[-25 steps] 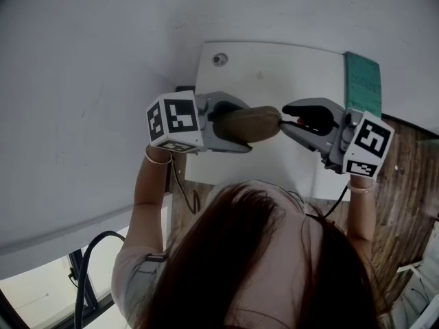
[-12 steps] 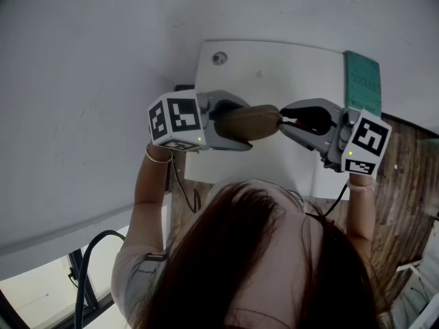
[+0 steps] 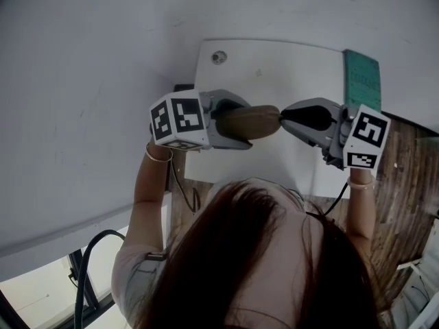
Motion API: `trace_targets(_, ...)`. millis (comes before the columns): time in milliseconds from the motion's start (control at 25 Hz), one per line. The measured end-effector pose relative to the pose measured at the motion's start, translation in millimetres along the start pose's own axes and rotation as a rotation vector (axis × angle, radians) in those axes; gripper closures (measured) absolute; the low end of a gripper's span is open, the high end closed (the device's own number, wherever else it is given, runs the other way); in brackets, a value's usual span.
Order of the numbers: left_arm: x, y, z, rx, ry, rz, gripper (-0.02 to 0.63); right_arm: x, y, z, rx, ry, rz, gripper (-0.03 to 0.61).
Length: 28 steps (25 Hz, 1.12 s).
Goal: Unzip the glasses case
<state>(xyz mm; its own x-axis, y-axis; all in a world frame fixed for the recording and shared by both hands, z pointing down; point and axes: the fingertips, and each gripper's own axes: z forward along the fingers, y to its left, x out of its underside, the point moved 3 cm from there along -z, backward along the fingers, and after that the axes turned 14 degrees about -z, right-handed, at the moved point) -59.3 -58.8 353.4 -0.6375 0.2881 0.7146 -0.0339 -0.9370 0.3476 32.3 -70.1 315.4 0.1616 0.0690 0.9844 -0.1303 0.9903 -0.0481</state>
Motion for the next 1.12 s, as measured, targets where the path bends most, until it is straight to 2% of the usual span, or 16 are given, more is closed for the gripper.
trace_targets(320,4,5,6,-0.028,0.029,-0.011,0.313,7,-2,0,0.036,0.062,-0.075,0.555)
trace_targets(560,7,5,5,0.001,0.012,-0.049,0.314,8,-1,1,0.039,0.091,-0.132,0.572)
trace_targets(1120,8,6,5,0.021,-0.018,-0.076,0.316,14,-2,1,0.046,0.133,-0.153,0.574)
